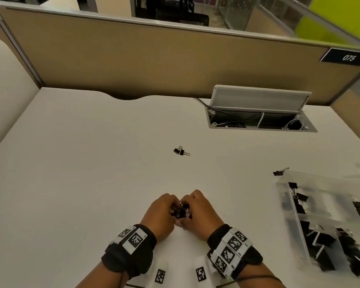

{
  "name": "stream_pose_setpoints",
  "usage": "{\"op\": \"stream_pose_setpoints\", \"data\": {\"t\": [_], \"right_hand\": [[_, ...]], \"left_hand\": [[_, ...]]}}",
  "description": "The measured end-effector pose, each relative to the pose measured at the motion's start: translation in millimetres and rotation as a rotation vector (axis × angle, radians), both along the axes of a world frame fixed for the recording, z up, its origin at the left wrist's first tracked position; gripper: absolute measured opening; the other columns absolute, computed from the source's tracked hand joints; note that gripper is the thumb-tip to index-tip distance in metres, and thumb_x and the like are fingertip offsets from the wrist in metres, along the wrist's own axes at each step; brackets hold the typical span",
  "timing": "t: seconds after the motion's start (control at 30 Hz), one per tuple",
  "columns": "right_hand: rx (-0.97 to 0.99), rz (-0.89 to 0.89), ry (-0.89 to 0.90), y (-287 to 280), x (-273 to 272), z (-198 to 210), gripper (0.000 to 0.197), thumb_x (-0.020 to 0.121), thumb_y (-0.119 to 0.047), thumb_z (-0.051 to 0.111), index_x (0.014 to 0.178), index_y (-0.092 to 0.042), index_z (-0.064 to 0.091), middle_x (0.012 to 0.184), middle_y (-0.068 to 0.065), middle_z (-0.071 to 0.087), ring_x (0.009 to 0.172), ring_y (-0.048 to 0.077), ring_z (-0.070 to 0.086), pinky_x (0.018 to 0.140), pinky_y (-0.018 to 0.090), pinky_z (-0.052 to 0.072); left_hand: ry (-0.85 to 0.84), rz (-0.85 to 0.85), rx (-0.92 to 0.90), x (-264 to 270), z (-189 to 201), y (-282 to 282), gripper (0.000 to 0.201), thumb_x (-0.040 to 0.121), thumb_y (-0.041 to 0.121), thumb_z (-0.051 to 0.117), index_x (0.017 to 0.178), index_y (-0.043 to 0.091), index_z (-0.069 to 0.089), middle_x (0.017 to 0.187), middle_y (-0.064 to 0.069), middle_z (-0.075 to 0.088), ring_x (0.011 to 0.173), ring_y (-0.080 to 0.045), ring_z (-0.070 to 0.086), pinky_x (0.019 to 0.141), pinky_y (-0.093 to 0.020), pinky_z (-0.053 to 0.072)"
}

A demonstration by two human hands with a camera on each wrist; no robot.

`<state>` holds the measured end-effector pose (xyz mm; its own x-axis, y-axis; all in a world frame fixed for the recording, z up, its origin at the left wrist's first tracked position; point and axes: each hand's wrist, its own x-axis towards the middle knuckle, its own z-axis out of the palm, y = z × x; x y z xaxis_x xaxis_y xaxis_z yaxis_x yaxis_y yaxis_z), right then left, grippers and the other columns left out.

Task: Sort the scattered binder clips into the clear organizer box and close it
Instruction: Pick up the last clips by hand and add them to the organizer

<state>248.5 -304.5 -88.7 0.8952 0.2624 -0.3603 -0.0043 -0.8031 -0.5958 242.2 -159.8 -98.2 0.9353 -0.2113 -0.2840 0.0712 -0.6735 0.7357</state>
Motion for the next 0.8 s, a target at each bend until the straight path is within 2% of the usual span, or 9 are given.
{"op": "stream_pose_setpoints", "data": {"t": [0.07,0.17,0.3,0.33,0.43,0.5,0.6,0.67,0.8], "right_hand": [[0.042,-0.005,0.006,-13.3,-9.7,3.8,0.048,0.075,-0.029,0.076,0.118,-0.022,0.056,0.106,-0.006,0.043,0.085,0.004,0.049,0.066,0.005,0.035],[0.046,-0.035,-0.002,-36.6,-17.5,14.5,0.054,0.073,-0.031,0.078,0.122,-0.028,0.054,0.109,-0.009,0.049,0.087,0.002,0.051,0.070,0.008,0.038],[0.009,-0.131,0.057,-60.5,-32.3,27.3,0.067,0.065,-0.033,0.084,0.124,-0.027,0.053,0.111,-0.008,0.051,0.087,0.003,0.052,0.072,0.011,0.042],[-0.005,-0.140,0.091,-62.6,-38.1,29.3,0.074,0.063,-0.033,0.085,0.128,-0.026,0.050,0.115,-0.006,0.050,0.090,0.006,0.054,0.076,0.013,0.044],[-0.075,-0.116,0.166,-58.2,-56.4,26.3,0.090,0.062,-0.029,0.087,0.138,-0.023,0.039,0.128,0.000,0.039,0.106,0.019,0.054,0.093,0.031,0.048],[-0.096,-0.112,0.170,-50.7,-60.7,20.2,0.094,0.063,-0.024,0.086,0.141,-0.019,0.033,0.133,0.003,0.034,0.110,0.025,0.054,0.097,0.038,0.047],[-0.098,-0.139,0.137,-41.0,-52.1,16.1,0.087,0.067,-0.021,0.084,0.137,-0.011,0.035,0.133,0.011,0.035,0.111,0.032,0.053,0.099,0.042,0.045],[-0.081,-0.134,0.105,-33.8,-43.9,16.6,0.079,0.068,-0.019,0.083,0.133,-0.007,0.040,0.128,0.014,0.038,0.112,0.035,0.050,0.098,0.043,0.045],[-0.083,-0.084,0.046,-18.3,-29.5,18.7,0.059,0.071,-0.010,0.078,0.122,-0.002,0.049,0.120,0.019,0.044,0.103,0.039,0.054,0.089,0.046,0.050]], "left_hand": [[0.005,-0.016,-0.059,-8.0,-0.4,2.5,0.036,0.074,0.006,0.070,0.092,0.032,0.054,0.098,0.007,0.053,0.081,-0.007,0.054,0.070,-0.015,0.044],[0.026,0.033,-0.118,-12.2,-0.2,16.9,0.049,0.068,0.009,0.077,0.097,0.040,0.054,0.108,0.011,0.045,0.084,-0.007,0.056,0.073,-0.022,0.053],[0.106,0.021,-0.070,-11.5,3.4,28.7,0.065,0.061,0.016,0.086,0.114,0.037,0.053,0.113,0.011,0.047,0.089,-0.009,0.055,0.076,-0.027,0.055],[0.120,-0.001,-0.055,-11.3,3.7,28.9,0.072,0.059,0.019,0.088,0.118,0.035,0.051,0.113,0.011,0.048,0.089,-0.010,0.055,0.076,-0.028,0.054],[0.132,-0.065,-0.002,-10.4,3.6,20.9,0.093,0.048,0.029,0.093,0.127,0.033,0.046,0.116,0.008,0.046,0.089,-0.011,0.054,0.076,-0.031,0.054],[0.123,-0.088,0.017,-8.1,2.2,10.8,0.104,0.039,0.033,0.094,0.130,0.030,0.045,0.116,0.005,0.045,0.089,-0.011,0.055,0.075,-0.032,0.054],[0.106,-0.146,0.038,-4.8,0.1,-5.3,0.109,0.032,0.026,0.097,0.129,0.024,0.047,0.109,0.005,0.046,0.085,-0.012,0.058,0.070,-0.029,0.053],[0.077,-0.192,0.080,-3.6,-2.0,-13.3,0.109,0.030,0.028,0.097,0.127,0.023,0.048,0.103,0.008,0.047,0.084,-0.011,0.058,0.071,-0.029,0.052],[0.043,-0.208,0.156,-2.0,1.3,-21.3,0.088,0.035,0.031,0.095,0.112,0.026,0.052,0.098,0.008,0.049,0.084,-0.012,0.056,0.073,-0.024,0.046]]}}
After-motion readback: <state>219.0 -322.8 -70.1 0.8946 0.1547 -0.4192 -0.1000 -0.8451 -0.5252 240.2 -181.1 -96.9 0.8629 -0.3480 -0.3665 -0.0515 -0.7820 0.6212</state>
